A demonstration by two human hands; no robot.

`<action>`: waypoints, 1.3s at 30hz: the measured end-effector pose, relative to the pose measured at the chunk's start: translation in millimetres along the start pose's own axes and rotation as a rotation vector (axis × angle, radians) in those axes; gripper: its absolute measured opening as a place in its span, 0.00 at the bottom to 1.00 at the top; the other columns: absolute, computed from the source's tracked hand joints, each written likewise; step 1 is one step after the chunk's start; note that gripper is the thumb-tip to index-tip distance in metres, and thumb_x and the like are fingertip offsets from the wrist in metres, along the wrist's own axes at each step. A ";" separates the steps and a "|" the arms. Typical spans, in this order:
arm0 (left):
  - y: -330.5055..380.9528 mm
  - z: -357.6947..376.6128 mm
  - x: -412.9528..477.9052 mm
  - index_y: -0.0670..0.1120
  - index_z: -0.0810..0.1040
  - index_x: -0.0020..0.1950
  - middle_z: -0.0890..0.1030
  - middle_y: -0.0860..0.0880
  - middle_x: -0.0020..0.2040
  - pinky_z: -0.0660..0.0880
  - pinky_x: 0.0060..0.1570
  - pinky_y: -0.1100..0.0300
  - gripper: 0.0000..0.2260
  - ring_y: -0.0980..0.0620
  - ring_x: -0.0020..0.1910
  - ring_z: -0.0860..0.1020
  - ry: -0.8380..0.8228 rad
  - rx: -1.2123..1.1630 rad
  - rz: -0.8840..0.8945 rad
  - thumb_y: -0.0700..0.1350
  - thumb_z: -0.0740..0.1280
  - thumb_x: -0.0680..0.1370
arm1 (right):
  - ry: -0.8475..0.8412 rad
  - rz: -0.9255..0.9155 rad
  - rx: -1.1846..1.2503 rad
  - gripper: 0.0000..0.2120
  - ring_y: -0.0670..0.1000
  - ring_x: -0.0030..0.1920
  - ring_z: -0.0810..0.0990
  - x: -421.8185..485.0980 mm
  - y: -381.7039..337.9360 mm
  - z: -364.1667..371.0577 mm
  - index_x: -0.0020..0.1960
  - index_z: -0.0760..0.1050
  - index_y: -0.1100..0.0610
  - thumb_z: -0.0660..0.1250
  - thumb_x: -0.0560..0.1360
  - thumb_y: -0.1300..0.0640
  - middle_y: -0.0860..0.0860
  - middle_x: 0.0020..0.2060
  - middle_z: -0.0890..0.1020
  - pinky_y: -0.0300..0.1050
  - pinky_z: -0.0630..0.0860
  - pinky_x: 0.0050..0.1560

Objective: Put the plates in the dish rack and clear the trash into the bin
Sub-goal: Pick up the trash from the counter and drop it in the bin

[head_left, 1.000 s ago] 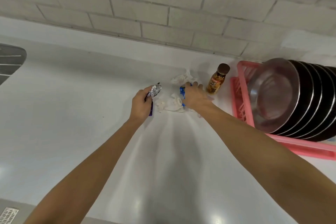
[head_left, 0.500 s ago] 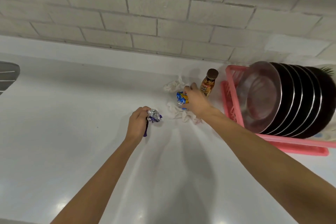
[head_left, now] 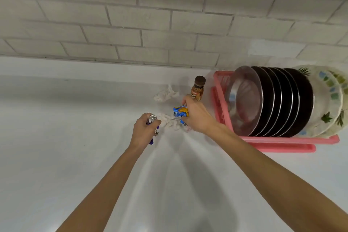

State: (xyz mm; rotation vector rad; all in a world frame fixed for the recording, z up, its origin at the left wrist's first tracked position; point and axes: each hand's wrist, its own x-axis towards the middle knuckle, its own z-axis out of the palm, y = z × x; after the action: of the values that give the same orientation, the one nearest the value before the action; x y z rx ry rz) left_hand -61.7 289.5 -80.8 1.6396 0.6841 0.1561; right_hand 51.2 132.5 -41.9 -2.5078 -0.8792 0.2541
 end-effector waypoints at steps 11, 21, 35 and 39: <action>-6.4 28.4 -24.0 0.46 0.75 0.38 0.84 0.42 0.42 0.74 0.33 0.56 0.13 0.40 0.38 0.82 -0.200 -0.174 -0.061 0.32 0.59 0.77 | -0.053 0.205 0.312 0.06 0.51 0.39 0.70 -64.6 2.4 17.0 0.42 0.74 0.64 0.65 0.74 0.60 0.54 0.41 0.72 0.35 0.63 0.35; -15.1 39.8 -32.2 0.40 0.74 0.40 0.76 0.41 0.35 0.70 0.29 0.58 0.10 0.46 0.27 0.72 -0.232 -0.137 -0.040 0.29 0.56 0.72 | -0.070 0.251 0.413 0.05 0.54 0.28 0.81 -86.3 6.6 17.7 0.44 0.77 0.60 0.66 0.71 0.68 0.58 0.40 0.81 0.50 0.78 0.26; -16.5 69.6 -54.6 0.39 0.77 0.45 0.66 0.46 0.29 0.56 0.26 0.62 0.04 0.51 0.25 0.59 -0.360 -0.249 -0.188 0.36 0.62 0.75 | -0.246 0.503 0.676 0.13 0.52 0.21 0.69 -107.8 11.4 9.2 0.31 0.75 0.64 0.60 0.71 0.59 0.55 0.24 0.75 0.38 0.64 0.24; -21.1 82.0 -63.0 0.39 0.72 0.43 0.65 0.47 0.29 0.53 0.25 0.63 0.17 0.52 0.25 0.56 -0.381 -0.239 -0.225 0.53 0.66 0.79 | -0.204 0.587 0.632 0.29 0.53 0.20 0.66 -117.2 22.1 14.6 0.30 0.69 0.63 0.59 0.78 0.41 0.54 0.22 0.73 0.36 0.65 0.22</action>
State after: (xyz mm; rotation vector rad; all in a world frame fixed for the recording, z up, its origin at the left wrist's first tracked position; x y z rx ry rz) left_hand -81.3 187.5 -99.6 1.3045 0.5278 -0.2258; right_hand -32.7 49.1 -63.2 -2.0824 -0.0613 0.8425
